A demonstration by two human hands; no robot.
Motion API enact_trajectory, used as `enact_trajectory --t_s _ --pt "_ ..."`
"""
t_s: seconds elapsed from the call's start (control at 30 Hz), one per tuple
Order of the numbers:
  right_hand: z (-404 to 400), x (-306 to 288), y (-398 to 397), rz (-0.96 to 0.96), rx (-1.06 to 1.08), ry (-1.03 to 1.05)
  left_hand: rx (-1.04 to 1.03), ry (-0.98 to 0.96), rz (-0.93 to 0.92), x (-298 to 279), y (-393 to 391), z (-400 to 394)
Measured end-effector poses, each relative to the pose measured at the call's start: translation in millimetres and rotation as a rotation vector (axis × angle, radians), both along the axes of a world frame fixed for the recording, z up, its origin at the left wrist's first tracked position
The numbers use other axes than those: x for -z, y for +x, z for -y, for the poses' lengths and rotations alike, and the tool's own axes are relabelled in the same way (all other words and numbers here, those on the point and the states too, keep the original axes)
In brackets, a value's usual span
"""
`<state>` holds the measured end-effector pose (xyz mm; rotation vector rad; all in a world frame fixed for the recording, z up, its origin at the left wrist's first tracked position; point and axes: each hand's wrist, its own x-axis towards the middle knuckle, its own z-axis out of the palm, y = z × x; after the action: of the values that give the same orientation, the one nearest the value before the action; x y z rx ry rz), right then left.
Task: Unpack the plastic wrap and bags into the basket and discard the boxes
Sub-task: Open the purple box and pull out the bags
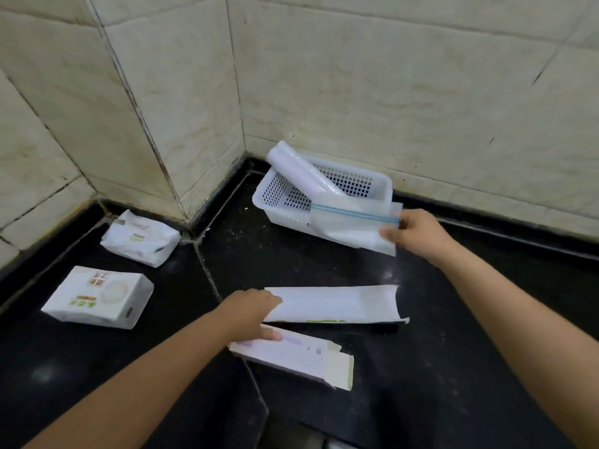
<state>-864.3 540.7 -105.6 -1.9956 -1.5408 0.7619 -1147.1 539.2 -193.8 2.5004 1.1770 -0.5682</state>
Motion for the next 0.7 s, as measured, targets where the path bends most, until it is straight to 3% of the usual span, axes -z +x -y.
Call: enact_trajectory --t_s 0.1,0.23,0.5,0.63,0.7 --pt "-47.9 14.7 -23.5 0.173 -0.006 0.082 -0.114 0.049 0.138 -6.0 -1.2 -15.5" --pt "-108.7 35.1 -37.5 0.282 -0.07 0.127 -0.246 0.057 0.145 -3.5 -12.6 -25.9" --pt "-148.7 90.5 -37.6 0.387 -0.245 -0.315 -0.495 0.048 0.14 11.2 -31.7 -34.5" --pt "-143.9 75.2 -29.7 0.477 -0.252 -0.406 -0.607 0.058 0.168 16.2 -40.7 -37.8" --pt "-130.7 65.4 -29.4 0.564 -0.198 -0.353 -0.645 0.058 0.181 16.8 -45.7 -38.3"
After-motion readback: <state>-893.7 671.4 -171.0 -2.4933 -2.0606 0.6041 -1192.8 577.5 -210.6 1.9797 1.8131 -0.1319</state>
